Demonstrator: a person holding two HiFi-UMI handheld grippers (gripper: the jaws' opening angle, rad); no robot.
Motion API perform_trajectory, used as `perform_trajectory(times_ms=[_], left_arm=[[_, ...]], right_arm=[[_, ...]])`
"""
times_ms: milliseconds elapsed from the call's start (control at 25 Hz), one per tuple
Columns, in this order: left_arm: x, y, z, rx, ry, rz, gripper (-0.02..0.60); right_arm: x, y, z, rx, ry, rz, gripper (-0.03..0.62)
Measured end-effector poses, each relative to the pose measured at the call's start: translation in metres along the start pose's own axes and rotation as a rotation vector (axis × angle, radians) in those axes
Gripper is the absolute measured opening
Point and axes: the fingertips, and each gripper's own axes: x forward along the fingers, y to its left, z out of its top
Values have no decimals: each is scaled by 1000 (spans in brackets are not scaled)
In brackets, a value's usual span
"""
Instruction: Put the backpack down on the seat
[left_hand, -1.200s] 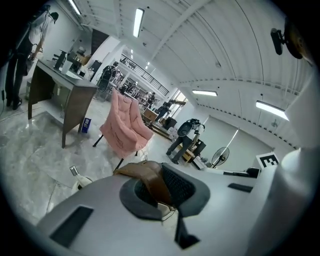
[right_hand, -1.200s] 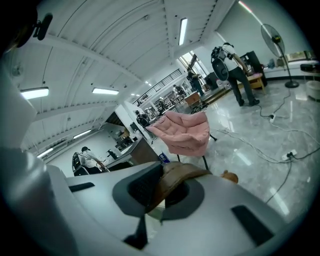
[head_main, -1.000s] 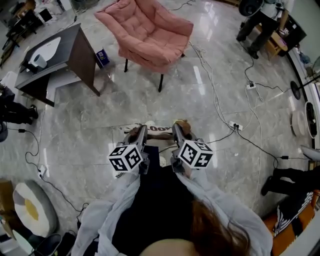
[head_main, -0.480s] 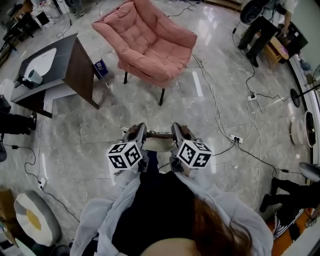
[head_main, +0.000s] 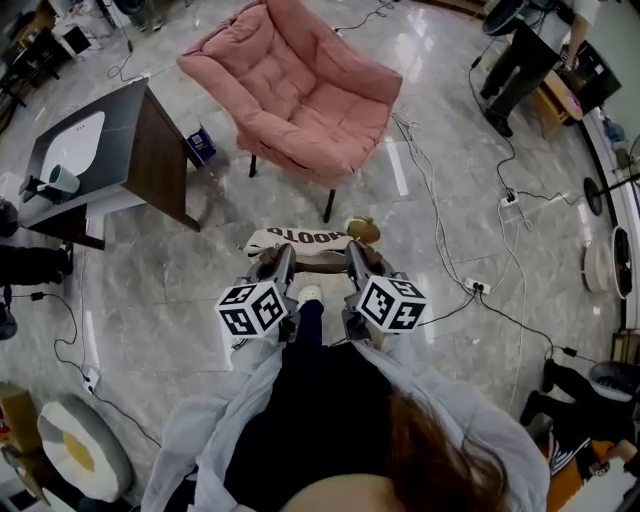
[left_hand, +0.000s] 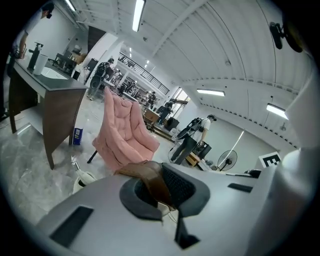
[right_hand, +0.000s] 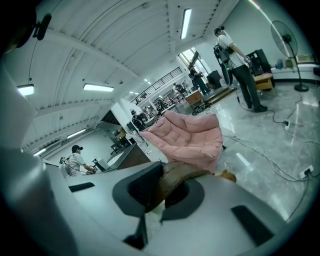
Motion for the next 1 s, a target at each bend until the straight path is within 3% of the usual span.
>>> perform_trajectory(times_ms=[200, 440, 720, 1000], left_arm=[[29, 15, 22, 17, 25, -19, 14], [52, 25, 41, 6, 60, -39, 14], [51, -10, 92, 148, -9, -114, 14], [70, -49, 172, 280, -122, -202, 14]], right_arm=[[34, -1, 19, -7, -5, -16, 9], [62, -1, 40, 72, -19, 11, 9], [56, 27, 95, 68, -95, 72, 9], [63, 67, 183, -102, -185, 164, 9]])
